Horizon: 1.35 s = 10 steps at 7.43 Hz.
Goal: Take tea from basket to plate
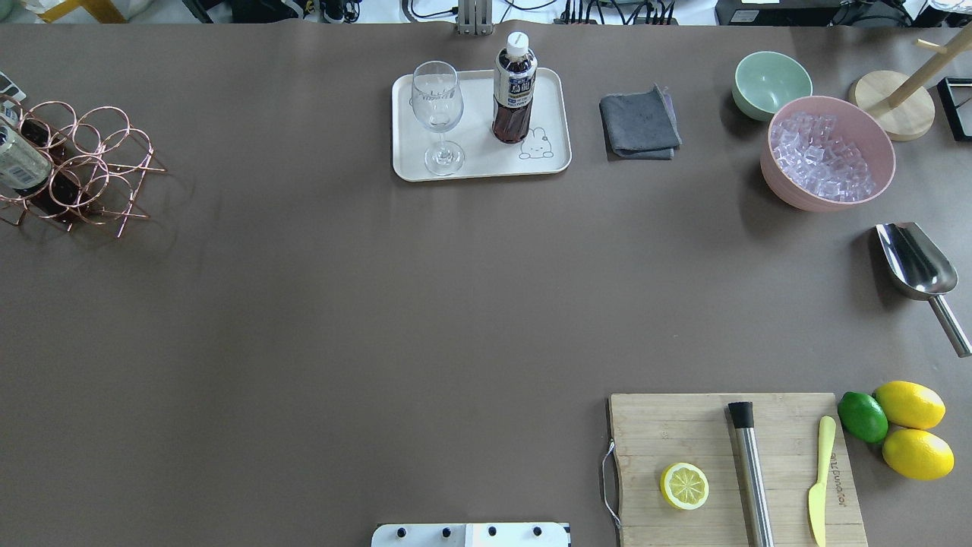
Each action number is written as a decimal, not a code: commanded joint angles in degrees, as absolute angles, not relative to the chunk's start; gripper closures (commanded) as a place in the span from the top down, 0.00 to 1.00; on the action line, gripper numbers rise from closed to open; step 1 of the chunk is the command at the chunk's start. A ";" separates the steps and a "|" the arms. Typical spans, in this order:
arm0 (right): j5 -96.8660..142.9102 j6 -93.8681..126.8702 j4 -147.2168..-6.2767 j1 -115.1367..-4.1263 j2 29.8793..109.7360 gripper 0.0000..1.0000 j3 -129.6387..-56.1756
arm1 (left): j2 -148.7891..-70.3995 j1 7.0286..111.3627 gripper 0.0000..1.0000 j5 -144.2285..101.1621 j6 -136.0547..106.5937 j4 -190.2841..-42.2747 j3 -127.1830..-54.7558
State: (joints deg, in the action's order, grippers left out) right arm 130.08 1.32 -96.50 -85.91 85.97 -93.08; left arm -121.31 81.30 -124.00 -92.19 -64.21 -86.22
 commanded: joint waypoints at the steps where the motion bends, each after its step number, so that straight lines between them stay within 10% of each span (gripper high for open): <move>1: 130.08 1.32 -96.50 -85.78 85.96 1.00 -92.99 | -122.34 81.21 0.98 -124.10 -93.85 -57.68 -93.22; 10: 129.99 1.32 -95.19 -85.25 86.48 1.00 -93.60 | -107.51 84.44 0.98 -129.81 -117.08 -56.34 -110.47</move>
State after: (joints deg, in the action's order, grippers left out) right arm 130.08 1.27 -95.40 -85.49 86.38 -93.27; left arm -111.05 80.15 -128.35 -117.41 -56.39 -108.96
